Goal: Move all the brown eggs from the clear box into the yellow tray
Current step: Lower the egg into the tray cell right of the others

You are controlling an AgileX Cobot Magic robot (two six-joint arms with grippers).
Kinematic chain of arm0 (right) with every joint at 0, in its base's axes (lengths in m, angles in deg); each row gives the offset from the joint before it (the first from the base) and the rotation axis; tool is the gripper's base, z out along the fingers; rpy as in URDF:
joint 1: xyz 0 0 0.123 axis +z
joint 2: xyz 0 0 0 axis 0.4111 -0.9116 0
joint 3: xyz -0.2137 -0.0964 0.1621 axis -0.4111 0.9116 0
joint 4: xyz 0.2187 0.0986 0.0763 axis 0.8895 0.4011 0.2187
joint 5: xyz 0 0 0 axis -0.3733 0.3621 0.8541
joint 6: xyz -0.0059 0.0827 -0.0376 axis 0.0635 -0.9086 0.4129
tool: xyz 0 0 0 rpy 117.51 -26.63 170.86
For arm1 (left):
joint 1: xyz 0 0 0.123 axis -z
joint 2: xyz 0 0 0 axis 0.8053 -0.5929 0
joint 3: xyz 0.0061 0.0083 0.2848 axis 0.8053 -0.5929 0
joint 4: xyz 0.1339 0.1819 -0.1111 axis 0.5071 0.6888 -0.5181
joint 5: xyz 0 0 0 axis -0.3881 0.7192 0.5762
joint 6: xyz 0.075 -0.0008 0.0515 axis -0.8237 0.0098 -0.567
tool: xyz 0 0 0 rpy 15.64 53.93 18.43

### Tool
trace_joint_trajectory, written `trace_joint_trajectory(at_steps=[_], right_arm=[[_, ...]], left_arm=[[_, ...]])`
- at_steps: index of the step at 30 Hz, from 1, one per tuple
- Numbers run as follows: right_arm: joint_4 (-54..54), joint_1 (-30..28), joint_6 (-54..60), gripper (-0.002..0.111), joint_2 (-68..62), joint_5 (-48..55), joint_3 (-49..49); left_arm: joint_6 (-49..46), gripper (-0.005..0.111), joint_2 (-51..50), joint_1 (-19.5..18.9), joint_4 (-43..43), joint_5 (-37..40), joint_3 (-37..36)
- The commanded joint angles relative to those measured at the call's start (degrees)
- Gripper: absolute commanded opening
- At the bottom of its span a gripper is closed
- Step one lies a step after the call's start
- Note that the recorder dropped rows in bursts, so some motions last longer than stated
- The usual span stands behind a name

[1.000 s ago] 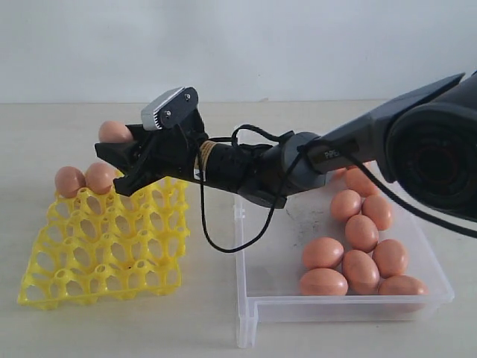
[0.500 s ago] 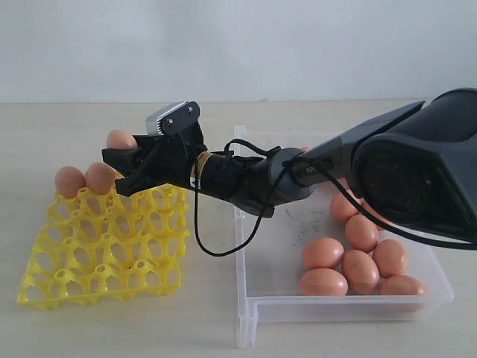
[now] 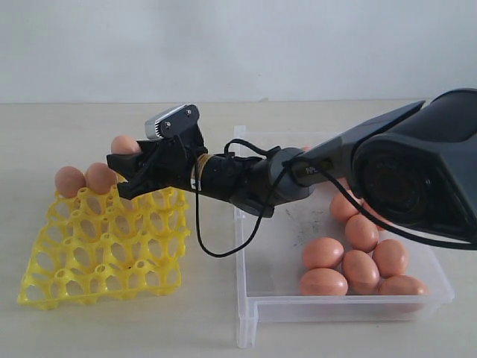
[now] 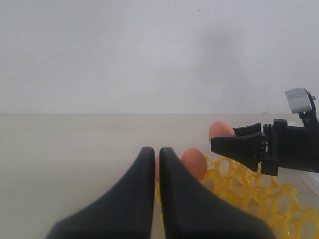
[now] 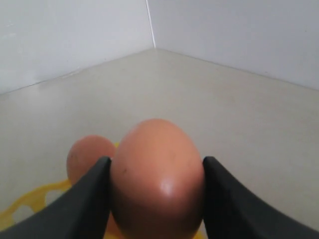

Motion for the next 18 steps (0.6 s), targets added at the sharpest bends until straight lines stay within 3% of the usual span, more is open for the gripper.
trace_joint_trajectory(at_steps=[1, 18], right_arm=[[-0.2, 0.0, 0.3, 0.000, -1.3, -0.3, -0.6], [0.0, 0.0, -1.8, 0.000, -2.4, -0.4, -0.6]], left_arm=[[0.0, 0.004, 0.2, -0.1, -0.3, -0.8, -0.2], [0.0, 0.004, 0.2, -0.1, -0.3, -0.8, -0.2]])
